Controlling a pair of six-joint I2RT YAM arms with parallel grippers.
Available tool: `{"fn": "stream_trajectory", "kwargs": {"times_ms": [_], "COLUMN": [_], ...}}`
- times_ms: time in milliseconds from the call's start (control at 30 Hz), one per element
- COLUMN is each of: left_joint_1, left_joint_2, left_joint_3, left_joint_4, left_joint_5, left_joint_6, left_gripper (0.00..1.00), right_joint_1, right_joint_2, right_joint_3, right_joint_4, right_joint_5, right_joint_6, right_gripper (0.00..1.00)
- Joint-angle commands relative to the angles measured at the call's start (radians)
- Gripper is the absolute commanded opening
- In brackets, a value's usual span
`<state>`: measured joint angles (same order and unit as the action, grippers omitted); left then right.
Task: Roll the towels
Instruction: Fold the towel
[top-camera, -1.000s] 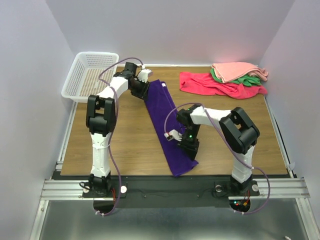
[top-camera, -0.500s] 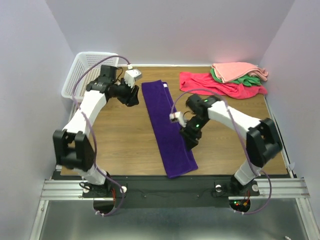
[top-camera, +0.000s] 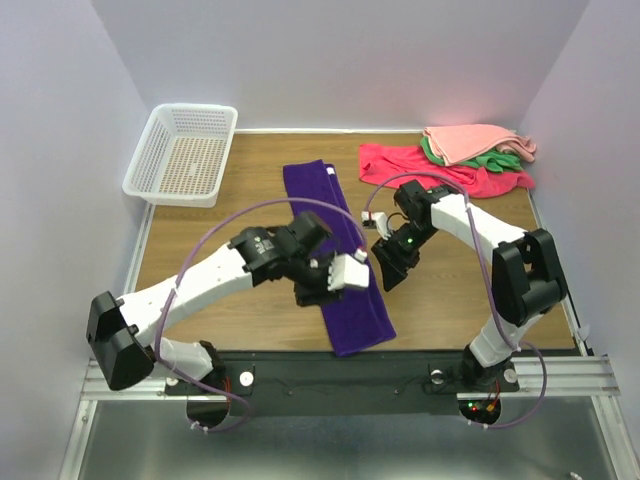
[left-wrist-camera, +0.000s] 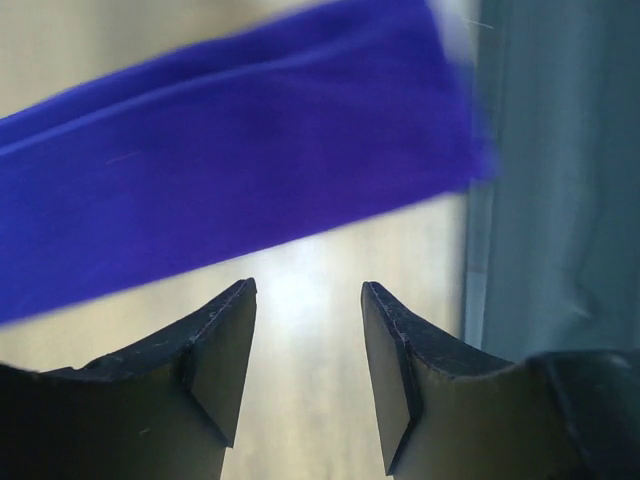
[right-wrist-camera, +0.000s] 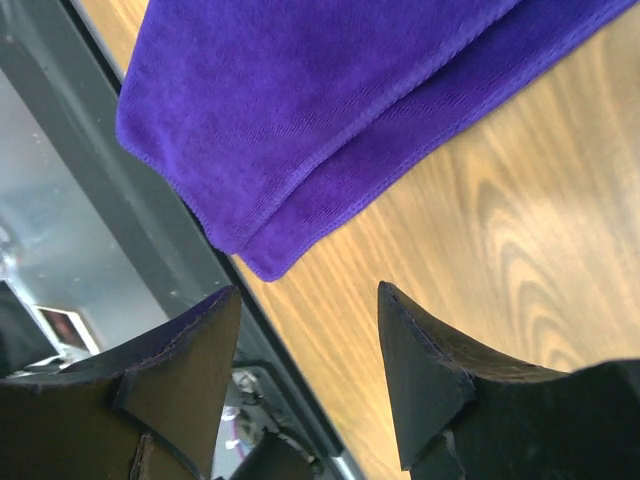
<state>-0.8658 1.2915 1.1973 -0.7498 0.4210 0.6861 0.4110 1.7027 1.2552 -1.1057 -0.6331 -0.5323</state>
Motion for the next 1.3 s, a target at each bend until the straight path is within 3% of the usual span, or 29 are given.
{"fn": "stream_trajectory", "kwargs": {"times_ms": [0, 100, 133, 233, 467, 567, 667, 800, 833, 900, 967, 1033, 1067, 1167, 1267], "left_joint_1": [-0.119, -0.194, -0.278, -0.392, -0.492, -0.579, -0.592, -0.411, -0.274, -0.141, 0.070, 0.193, 0.311, 0.439, 0.447], "left_joint_2": [0.020, 0.099, 0.115, 0.189, 0.391, 0.452, 0.456, 0.277, 0.247, 0.171, 0.152, 0.218, 0.301, 0.429, 0.503], "left_joint_3": [-0.021, 0.019, 0.028, 0.082, 0.189, 0.185, 0.160, 0.099, 0.100, 0.108, 0.154, 0.223, 0.310, 0.456, 0.441], "left_joint_4": [-0.028, 0.019, 0.041, 0.093, 0.217, 0.216, 0.224, 0.300, 0.309, 0.345, 0.362, 0.333, 0.290, 0.227, 0.298], "left_joint_5": [-0.070, -0.157, -0.186, -0.215, -0.330, -0.413, -0.413, -0.404, -0.390, -0.370, -0.349, -0.314, -0.271, -0.165, -0.174], "left_joint_6": [-0.095, -0.195, -0.235, -0.309, -0.496, -0.507, -0.494, -0.503, -0.507, -0.496, -0.484, -0.494, -0.506, -0.575, -0.652], "left_gripper": [0.57, 0.54, 0.53, 0.53, 0.49, 0.49, 0.48, 0.45, 0.46, 0.47, 0.49, 0.48, 0.48, 0.38, 0.37], "right_joint_1": [-0.041, -0.103, -0.112, -0.126, -0.265, -0.302, -0.301, -0.304, -0.301, -0.304, -0.302, -0.302, -0.302, -0.302, -0.299], "right_joint_2": [-0.015, 0.014, 0.021, 0.014, 0.005, 0.003, -0.009, 0.026, 0.037, 0.075, 0.103, 0.141, 0.162, 0.181, 0.187], "right_joint_3": [-0.030, -0.017, -0.010, -0.011, -0.005, 0.010, 0.016, 0.045, 0.064, 0.096, 0.165, 0.214, 0.251, 0.295, 0.315], "right_joint_4": [0.004, -0.002, -0.005, -0.002, -0.006, -0.011, -0.029, -0.011, -0.002, 0.033, 0.079, 0.104, 0.133, 0.175, 0.213], "right_joint_5": [-0.046, -0.104, -0.111, -0.106, -0.119, -0.093, -0.085, -0.068, -0.080, -0.097, -0.112, -0.145, -0.164, -0.186, -0.171], "right_joint_6": [0.058, 0.092, 0.094, 0.100, 0.098, 0.078, 0.032, 0.045, 0.052, 0.096, 0.132, 0.181, 0.221, 0.279, 0.330], "right_gripper": [0.63, 0.63, 0.63, 0.63, 0.64, 0.65, 0.65, 0.64, 0.63, 0.62, 0.61, 0.59, 0.58, 0.57, 0.53]}}
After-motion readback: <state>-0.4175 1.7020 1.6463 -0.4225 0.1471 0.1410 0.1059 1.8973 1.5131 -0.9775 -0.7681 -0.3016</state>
